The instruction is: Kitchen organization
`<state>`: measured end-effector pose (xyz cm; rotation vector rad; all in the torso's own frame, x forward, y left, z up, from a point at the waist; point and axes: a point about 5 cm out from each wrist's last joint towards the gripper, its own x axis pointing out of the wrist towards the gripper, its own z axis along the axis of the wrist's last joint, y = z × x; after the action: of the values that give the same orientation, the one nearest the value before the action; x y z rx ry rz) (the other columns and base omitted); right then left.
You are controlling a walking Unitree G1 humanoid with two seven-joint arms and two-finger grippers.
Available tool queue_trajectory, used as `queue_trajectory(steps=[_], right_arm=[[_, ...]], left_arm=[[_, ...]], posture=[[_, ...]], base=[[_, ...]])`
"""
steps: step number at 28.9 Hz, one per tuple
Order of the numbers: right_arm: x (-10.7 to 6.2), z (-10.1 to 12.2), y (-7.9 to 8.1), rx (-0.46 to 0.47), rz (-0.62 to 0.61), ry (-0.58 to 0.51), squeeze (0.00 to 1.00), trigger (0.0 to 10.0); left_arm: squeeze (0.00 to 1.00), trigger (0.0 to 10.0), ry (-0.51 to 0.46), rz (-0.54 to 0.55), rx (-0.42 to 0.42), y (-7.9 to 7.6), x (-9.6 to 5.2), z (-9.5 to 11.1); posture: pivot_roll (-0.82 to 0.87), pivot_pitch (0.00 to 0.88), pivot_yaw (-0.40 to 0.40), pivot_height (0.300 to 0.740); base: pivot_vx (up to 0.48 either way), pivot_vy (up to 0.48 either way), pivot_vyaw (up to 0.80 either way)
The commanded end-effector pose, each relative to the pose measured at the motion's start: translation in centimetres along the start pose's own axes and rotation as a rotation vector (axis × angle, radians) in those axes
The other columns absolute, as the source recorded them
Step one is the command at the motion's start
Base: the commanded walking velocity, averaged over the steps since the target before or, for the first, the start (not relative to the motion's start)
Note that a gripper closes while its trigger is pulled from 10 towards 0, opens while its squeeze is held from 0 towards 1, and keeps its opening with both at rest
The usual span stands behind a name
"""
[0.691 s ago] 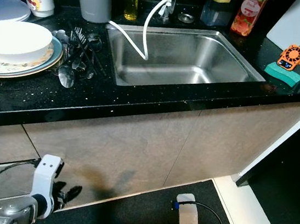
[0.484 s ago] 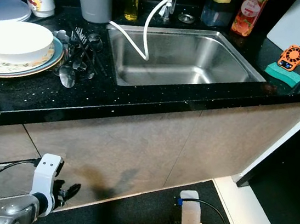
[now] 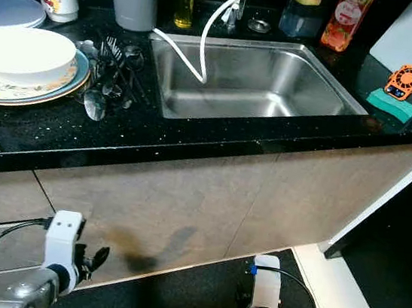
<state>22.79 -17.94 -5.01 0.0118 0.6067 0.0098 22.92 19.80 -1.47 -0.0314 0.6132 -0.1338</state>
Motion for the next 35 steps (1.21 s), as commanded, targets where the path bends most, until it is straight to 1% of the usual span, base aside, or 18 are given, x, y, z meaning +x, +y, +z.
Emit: queue_trajectory(steps=[1,6,8,10,11,15,16,17,19,21,22,26,27,29,30,33,34,35], right_arm=[[-0.1,0.3,-0.4,0.023,-0.013,-0.03,0.0,10.0],[-0.4,1.1,-1.2,0.006,-0.051,-0.11,0.0,10.0],[-0.5,1.3,-1.9,0.002,-0.103,-0.131,0.0,10.0],[-0.6,1.5,-2.3,0.015,-0.144,-0.135,0.0,10.0],[-0.7,1.8,-3.3,0.062,-0.24,-0.15,0.0,10.0],[-0.9,2.2,-4.1,0.102,-0.329,-0.167,0.0,10.0],[-1.1,2.7,-4.9,0.132,-0.418,-0.182,0.0,10.0],[-1.1,2.7,-4.9,0.132,-0.418,-0.182,0.0,10.0],[-1.4,3.6,-5.9,0.174,-0.556,-0.213,0.0,10.0],[-1.5,3.9,-6.1,0.188,-0.595,-0.223,0.0,10.0],[-1.7,5.3,-6.5,0.17,-0.624,-0.284,0.0,10.0],[-2.6,10.4,-7.6,0.119,-0.703,-0.486,0.0,10.0],[-2.6,10.4,-7.6,0.119,-0.703,-0.486,0.0,10.0],[-3.4,12.8,-8.0,0.085,-0.747,-0.582,0.0,10.0],[-3.4,12.8,-8.0,0.085,-0.747,-0.582,0.0,10.0],[-5.4,17.8,-8.1,0.021,-0.809,-0.775,0.0,10.0],[-5.4,17.8,-8.1,0.021,-0.809,-0.775,0.0,10.0],[-6.2,20.0,-7.6,0.03,-0.792,-0.858,0.0,10.0]], left_arm=[[0.0,10.0,0.02,0.001,0.067,-0.2,-0.1,-0.7],[0.0,10.0,-0.069,-0.067,0.263,-1.3,-0.4,0.7],[0.0,10.0,-0.114,-0.166,0.321,-2.3,-1.1,1.5],[0.0,10.0,-0.135,-0.217,0.332,-2.7,-1.5,1.9],[0.0,10.0,-0.164,-0.323,0.325,-3.4,-2.5,2.8],[0.0,10.0,-0.182,-0.409,0.312,-3.8,-3.3,3.4],[0.0,10.0,-0.206,-0.5,0.305,-4.3,-4.1,4.4],[0.0,10.0,-0.206,-0.5,0.305,-4.3,-4.1,4.4],[0.0,10.0,-0.268,-0.652,0.297,-5.2,-5.4,6.7],[0.0,10.0,-0.292,-0.693,0.296,-5.5,-5.8,7.5],[0.0,10.0,-0.366,-0.716,0.289,-6.1,-6.1,9.5],[0.0,10.0,-0.653,-0.722,0.307,-8.9,-7.7,17.0],[0.0,10.0,-0.653,-0.722,0.307,-8.9,-7.7,17.0],[0.0,10.0,-0.751,-0.698,0.292,-9.7,-8.4,19.3],[0.0,10.0,-0.751,-0.698,0.292,-9.7,-8.4,19.3],[0.0,10.0,-0.879,-0.577,0.222,-9.3,-9.3,23.1],[0.0,10.0,-0.879,-0.577,0.222,-9.3,-9.3,23.1],[0.0,10.0,-0.902,-0.474,0.219,-8.5,-9.1,24.2]], posture=[[0.12,0.065,-0.074,0.74],[0.09,0.059,-0.095,0.74],[0.08,0.063,-0.103,0.74],[0.08,0.063,-0.103,0.74],[0.08,0.069,-0.095,0.74],[0.07,0.07,-0.093,0.74],[0.07,0.071,-0.09,0.74],[0.07,0.071,-0.09,0.74],[0.07,0.075,-0.086,0.74],[0.06,0.075,-0.087,0.74],[0.06,0.076,-0.089,0.74],[0.06,0.072,-0.092,0.74],[0.06,0.072,-0.092,0.74],[0.06,0.072,-0.092,0.74],[0.06,0.072,-0.092,0.74],[0.07,0.069,-0.088,0.74],[0.07,0.069,-0.088,0.74],[0.06,0.067,-0.085,0.74]], base=[[0.0,0.0,0.0],[0.0,0.0,0.0],[0.0,0.0,0.0],[0.0,0.0,0.0],[0.0,0.0,0.0],[0.0,0.0,0.0],[0.0,0.0,0.0],[0.0,0.0,0.0],[0.0,0.0,0.0],[0.0,0.0,0.0],[0.0,0.0,0.0],[0.0,0.0,0.0],[0.0,0.0,0.0],[0.0,0.0,0.0],[0.0,0.0,0.0],[0.0,0.0,0.0],[0.0,0.0,0.0],[0.0,0.0,0.0]])
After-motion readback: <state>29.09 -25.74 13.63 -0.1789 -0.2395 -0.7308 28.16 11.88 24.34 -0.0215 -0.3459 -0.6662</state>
